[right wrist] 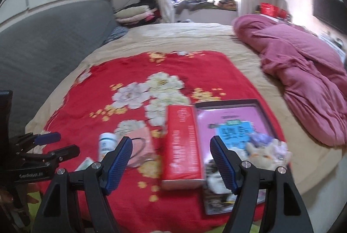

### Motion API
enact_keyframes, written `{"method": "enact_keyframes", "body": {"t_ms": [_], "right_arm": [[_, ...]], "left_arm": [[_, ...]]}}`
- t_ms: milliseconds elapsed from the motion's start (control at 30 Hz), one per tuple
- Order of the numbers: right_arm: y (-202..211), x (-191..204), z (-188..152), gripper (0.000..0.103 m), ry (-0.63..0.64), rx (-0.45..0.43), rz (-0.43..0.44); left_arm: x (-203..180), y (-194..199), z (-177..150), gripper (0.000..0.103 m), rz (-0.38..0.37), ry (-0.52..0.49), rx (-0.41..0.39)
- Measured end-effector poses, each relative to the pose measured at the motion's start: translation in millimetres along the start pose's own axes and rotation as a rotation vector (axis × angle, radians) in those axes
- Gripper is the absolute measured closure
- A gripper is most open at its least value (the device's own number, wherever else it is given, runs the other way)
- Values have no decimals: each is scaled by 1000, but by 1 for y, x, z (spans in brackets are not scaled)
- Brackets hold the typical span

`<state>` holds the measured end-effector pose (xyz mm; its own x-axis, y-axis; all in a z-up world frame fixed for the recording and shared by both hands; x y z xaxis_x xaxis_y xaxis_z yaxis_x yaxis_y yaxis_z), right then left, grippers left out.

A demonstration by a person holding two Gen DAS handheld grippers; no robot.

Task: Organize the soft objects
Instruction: 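Move the right tool to the pink face mask while the left approaches the pad packet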

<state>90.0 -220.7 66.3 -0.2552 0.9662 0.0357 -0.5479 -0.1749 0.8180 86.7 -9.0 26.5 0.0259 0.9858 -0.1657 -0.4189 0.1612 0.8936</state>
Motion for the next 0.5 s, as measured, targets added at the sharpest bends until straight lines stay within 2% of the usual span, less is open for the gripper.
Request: {"method": "enact_keyframes", "body": {"t_ms": [267,500], "right_arm": [[-41,52,0,29,100,96,39],[-93,76,5,29,130,200,60]], "left_arm": [[46,-30,-32,23,26,61,87],[59,-58,-44,23,10,87,136]]}}
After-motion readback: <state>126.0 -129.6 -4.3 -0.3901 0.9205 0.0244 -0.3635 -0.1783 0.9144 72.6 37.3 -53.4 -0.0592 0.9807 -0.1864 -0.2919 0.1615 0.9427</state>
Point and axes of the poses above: each gripper's, at about its wrist camera, not at the fingertips, and y roughly against the way its jaws point, x to its left, z to its top, the point moved 1 cm from there along -y, roughly the way its jaws point, and after that the axes turned 11 degrees about x, right-handed, at the moved point
